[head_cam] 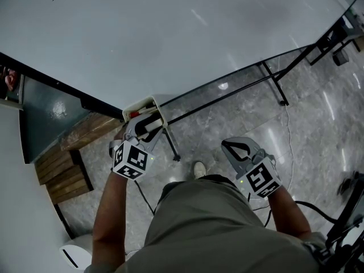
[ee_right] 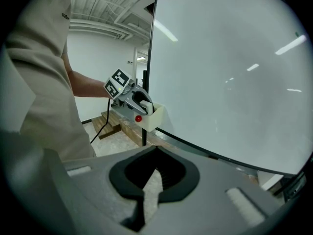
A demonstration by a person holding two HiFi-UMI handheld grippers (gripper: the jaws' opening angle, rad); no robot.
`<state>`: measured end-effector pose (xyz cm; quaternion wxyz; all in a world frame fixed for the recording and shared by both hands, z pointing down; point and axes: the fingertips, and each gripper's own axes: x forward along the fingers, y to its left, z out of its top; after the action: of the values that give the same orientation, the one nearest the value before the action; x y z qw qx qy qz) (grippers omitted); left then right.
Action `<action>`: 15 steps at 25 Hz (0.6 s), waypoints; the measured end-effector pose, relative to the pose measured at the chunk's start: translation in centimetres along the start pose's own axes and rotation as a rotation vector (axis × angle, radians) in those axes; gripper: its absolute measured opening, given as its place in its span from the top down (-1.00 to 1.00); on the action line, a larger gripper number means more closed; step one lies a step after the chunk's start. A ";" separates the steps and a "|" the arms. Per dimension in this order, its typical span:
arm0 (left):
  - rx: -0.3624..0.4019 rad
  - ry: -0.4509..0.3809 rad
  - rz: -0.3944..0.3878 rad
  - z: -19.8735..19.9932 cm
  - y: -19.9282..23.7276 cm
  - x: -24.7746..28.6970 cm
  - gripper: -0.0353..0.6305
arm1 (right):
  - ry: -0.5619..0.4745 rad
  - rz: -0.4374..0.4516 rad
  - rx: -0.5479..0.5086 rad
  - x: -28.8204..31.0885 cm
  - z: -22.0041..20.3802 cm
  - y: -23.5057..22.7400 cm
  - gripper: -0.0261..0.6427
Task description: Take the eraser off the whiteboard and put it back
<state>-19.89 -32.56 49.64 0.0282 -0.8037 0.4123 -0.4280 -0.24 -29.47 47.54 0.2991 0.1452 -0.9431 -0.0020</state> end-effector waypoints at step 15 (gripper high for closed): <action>-0.033 -0.046 0.079 1.1 0.5 -3.0 0.26 | -0.003 0.019 -0.011 -0.9 0.0 1.5 0.92</action>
<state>-20.37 -31.16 46.75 0.0413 -0.7967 0.4499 -0.4014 0.02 -27.81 47.21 0.2986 0.1345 -0.9448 -0.0046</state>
